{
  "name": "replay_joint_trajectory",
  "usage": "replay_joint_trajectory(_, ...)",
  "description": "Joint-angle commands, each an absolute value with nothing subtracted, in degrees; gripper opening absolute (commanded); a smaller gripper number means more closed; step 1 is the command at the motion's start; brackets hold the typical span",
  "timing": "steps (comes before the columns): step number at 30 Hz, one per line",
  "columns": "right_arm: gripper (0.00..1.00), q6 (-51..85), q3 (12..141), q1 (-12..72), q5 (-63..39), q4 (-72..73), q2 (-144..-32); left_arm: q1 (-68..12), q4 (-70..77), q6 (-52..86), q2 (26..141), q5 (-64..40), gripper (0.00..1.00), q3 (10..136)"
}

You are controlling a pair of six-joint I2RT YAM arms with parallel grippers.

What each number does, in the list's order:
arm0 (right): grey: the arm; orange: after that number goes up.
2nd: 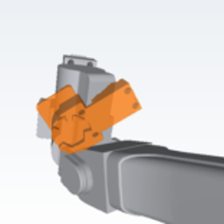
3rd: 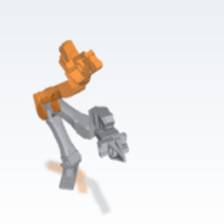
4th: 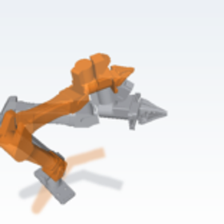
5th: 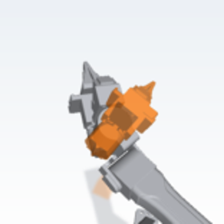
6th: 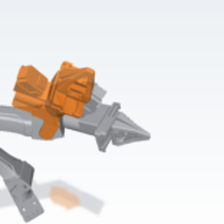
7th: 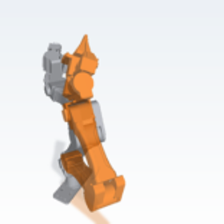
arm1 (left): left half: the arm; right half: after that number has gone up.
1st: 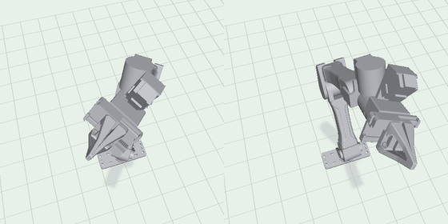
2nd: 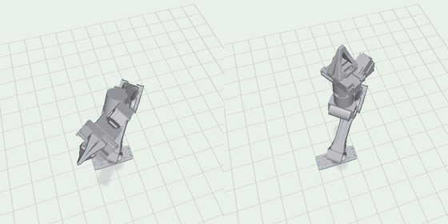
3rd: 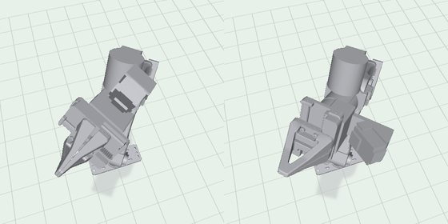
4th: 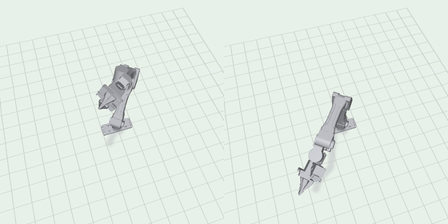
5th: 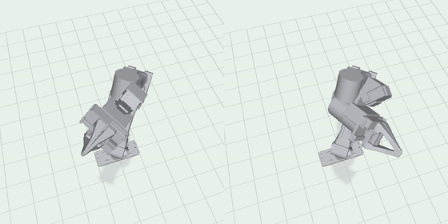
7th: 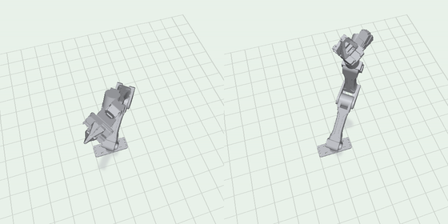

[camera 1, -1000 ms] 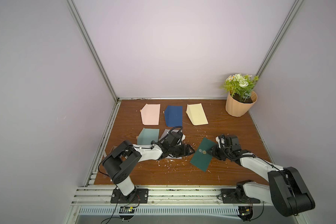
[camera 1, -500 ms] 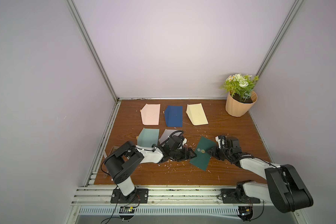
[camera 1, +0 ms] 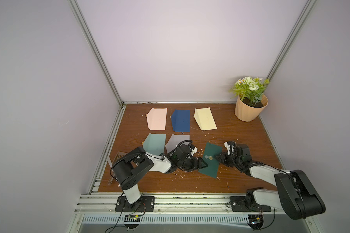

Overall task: Open the envelope
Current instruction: Pick up the envelope from the center of the board.

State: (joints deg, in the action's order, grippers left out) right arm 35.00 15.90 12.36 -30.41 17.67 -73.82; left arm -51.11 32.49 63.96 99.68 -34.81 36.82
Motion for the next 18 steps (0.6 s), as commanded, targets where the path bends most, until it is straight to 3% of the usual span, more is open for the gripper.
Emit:
replay_joint_trajectory(1,0.34,35.98,13.11,12.48,-29.76,13.79,-76.05,-51.78,32.19,65.54,101.75,-35.46,0.82,36.98)
replay_joint_trajectory(9,0.34,36.95,12.0,12.53,-31.68,16.93,-77.88,-51.73,51.97,74.07,108.34,-38.36,0.79,38.28)
replay_joint_trajectory(18,0.33,37.41,10.9,12.58,-32.42,18.18,-77.61,-52.01,52.65,74.54,114.13,-38.46,0.78,44.55)
